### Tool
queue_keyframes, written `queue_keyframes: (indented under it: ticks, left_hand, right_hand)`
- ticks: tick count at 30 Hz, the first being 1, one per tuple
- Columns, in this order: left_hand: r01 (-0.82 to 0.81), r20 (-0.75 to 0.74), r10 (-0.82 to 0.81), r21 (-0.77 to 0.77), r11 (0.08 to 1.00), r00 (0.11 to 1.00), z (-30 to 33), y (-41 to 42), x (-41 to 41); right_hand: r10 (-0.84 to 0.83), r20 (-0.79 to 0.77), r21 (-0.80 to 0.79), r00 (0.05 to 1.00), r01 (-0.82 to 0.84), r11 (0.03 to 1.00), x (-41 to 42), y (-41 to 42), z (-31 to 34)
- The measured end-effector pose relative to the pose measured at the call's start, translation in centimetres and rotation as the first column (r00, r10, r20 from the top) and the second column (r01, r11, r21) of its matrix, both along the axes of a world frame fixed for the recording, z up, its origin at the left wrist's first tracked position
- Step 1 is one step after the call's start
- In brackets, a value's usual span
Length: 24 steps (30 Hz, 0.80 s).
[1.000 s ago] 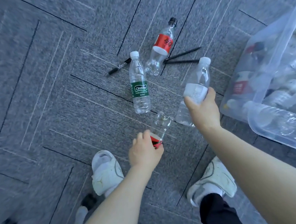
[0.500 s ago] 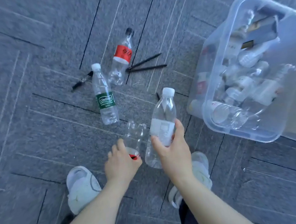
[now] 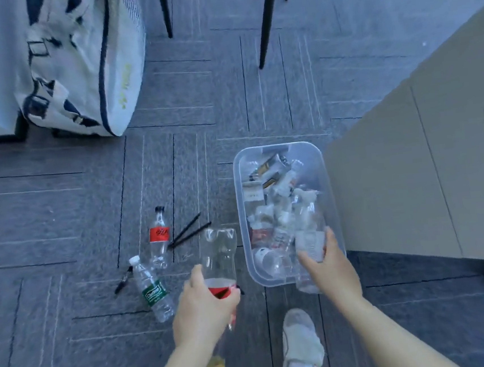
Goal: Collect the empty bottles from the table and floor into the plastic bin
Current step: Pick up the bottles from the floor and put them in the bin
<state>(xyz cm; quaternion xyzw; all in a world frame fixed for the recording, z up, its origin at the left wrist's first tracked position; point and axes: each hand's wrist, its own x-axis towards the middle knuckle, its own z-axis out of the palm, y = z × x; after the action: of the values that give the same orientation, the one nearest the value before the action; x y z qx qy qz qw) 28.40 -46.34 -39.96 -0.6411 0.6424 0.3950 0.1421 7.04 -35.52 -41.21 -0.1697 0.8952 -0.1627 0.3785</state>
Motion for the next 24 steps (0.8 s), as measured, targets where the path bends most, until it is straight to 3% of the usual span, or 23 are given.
queue_keyframes:
  ticks: [5,12,18,21,24]
  left_hand:
    - [0.016,-0.003,-0.016,0.007,1.000,1.000,-0.4,-0.4,-5.2]
    - [0.026,-0.003,-0.026,0.060,0.998,1.000,1.9,0.3,-11.6]
    - [0.029,-0.045,-0.026,0.058,0.998,0.999,1.4,-3.0,-18.5]
    - [-0.007,-0.142,0.021,0.098,0.995,0.990,-1.3,-5.3,-20.6]
    - [0.097,-0.159,-0.070,0.167,0.981,0.985,-4.1,-6.5,-21.4]
  right_hand:
    - [0.142,0.130,0.098,0.981,-0.156,0.983,-3.3,-0.3,-3.6]
    - [-0.128,0.160,-0.009,0.979,0.131,0.991,-4.0,4.1,0.4]
    - [-0.188,0.176,-0.071,0.966,0.203,0.977,-5.4,4.3,4.2]
    - [-0.188,0.159,-0.106,0.969,0.206,0.973,-5.8,3.2,3.5]
    - [-0.203,0.112,-0.116,0.973,0.216,0.970,-5.6,2.0,2.0]
